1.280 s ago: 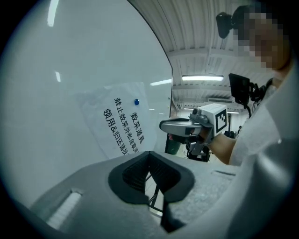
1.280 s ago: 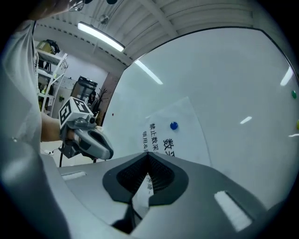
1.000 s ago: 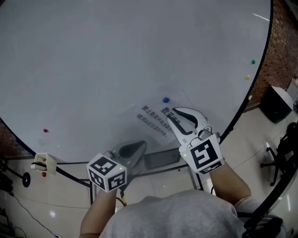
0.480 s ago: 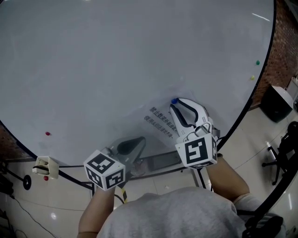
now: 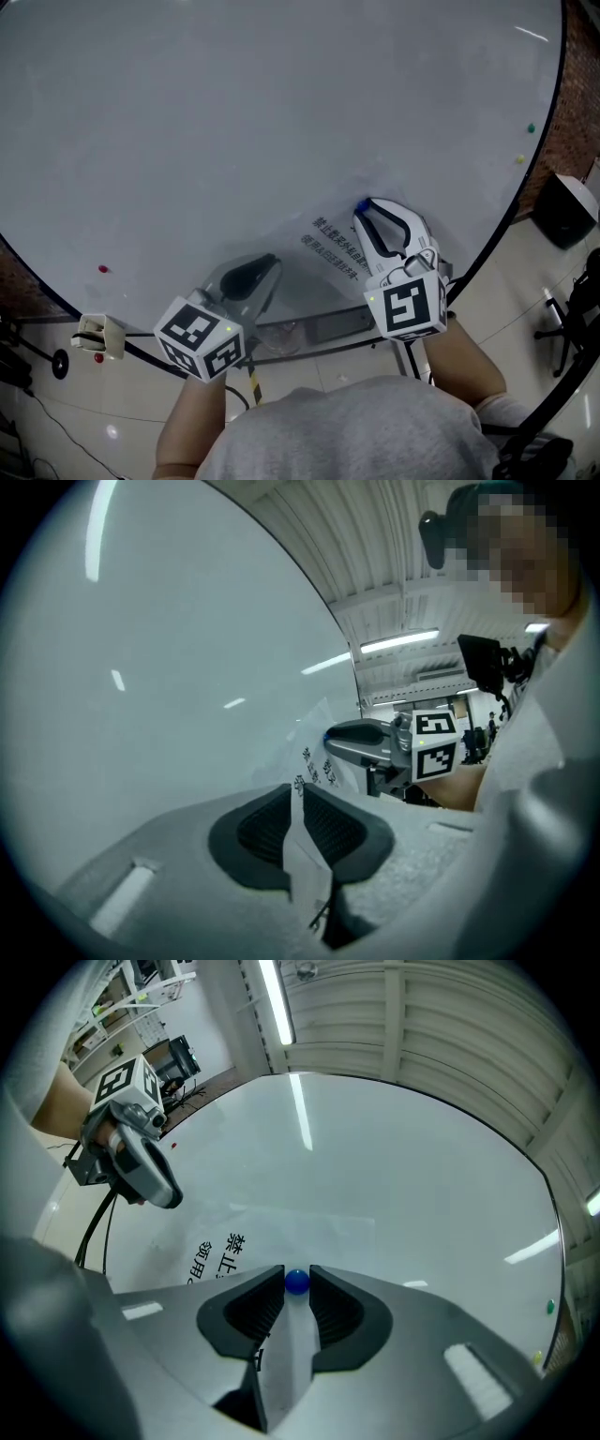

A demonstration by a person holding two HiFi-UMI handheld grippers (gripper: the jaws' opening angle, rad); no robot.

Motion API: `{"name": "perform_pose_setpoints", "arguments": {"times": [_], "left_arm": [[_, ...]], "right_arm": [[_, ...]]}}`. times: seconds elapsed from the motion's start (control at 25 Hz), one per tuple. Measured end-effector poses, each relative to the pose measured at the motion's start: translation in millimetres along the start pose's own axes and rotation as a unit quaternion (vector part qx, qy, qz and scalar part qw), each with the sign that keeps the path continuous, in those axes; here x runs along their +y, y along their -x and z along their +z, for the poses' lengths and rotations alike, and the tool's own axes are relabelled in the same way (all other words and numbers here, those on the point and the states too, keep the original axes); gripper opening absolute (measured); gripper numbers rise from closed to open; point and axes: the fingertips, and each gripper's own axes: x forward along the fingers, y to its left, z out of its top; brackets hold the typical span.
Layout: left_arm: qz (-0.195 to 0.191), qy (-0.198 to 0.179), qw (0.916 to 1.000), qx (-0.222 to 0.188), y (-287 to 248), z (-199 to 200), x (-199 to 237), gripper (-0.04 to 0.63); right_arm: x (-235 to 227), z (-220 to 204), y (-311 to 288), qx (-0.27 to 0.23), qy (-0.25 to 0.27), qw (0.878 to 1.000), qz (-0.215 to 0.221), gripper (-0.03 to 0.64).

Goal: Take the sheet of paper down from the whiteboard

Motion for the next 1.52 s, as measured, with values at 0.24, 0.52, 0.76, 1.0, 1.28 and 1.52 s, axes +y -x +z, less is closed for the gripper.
{"name": "perform_pose_setpoints", "arguments": {"times": [0.24,0.52,0.76,1.0,1.28,1.52], "left_arm": [[0.047,-0.045,0.9979,-0.010,5,17,21,0.069],[0.055,-0.048,0.9973,0.008,-1,11,29,0.099],[0.043,-0.044,0.9981,-0.001,-6,13,25,0.098],[0.033,-0.041,0.9986,0.007,-15,10,20,0.097],[0.032,-0.047,0.9983,0.017,-18,9,18,0.002],[0.036,-0.049,0.9980,0.019,-14,8,18,0.002]], "right_arm": [[1,1,-1,-0.002,-0.004,1.000,0.002,0.084],[1,1,-1,-0.003,-0.005,1.000,0.005,0.084],[1,1,-1,-0.004,-0.005,1.000,0.005,0.084],[2,3,-1,-0.002,-0.008,1.000,0.010,0.084],[1,1,-2,-0.003,-0.004,1.000,0.000,0.084],[1,1,-2,0.002,-0.007,1.000,-0.001,0.084]]}}
